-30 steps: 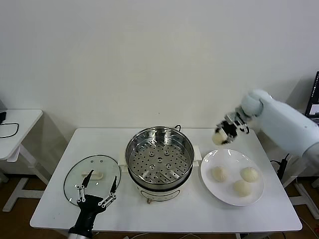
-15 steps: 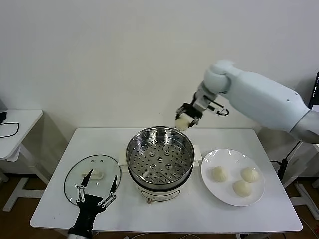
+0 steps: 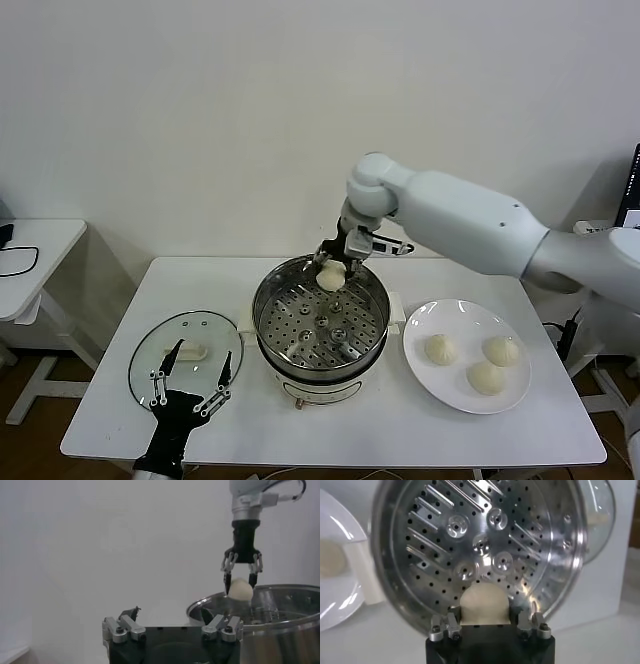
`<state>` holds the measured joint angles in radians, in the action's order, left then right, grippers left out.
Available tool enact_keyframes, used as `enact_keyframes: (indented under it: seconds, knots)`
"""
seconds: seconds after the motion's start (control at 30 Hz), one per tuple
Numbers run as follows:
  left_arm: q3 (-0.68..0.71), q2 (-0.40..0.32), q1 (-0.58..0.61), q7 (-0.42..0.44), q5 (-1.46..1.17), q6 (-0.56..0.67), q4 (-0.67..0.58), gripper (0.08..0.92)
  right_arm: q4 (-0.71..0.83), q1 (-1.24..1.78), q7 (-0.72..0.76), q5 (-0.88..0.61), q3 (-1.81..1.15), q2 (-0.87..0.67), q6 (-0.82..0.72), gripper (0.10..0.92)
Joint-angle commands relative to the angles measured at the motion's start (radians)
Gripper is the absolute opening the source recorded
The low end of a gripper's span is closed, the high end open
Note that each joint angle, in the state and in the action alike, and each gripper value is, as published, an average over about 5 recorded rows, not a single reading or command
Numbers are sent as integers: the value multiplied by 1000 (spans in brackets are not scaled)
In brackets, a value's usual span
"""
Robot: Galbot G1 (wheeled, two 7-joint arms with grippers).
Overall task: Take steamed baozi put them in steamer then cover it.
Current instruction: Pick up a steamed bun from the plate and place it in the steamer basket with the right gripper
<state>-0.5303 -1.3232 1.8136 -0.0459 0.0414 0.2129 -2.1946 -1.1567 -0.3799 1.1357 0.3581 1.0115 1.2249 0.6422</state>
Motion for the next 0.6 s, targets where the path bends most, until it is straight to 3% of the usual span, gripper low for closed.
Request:
enact_keyframes:
  seconds: [0.03, 0.37, 0.6]
  knots:
    - [-2, 0, 0, -1, 0, 1, 4, 823, 101, 68, -8, 94, -15, 104, 40, 645]
    - [-3, 0, -5, -2, -3, 1, 9, 823, 131, 79, 1, 106, -17, 133, 65, 668]
    - [-4, 0, -6, -3, -5, 1, 9, 823, 108, 53, 17, 70, -19, 115, 58, 805]
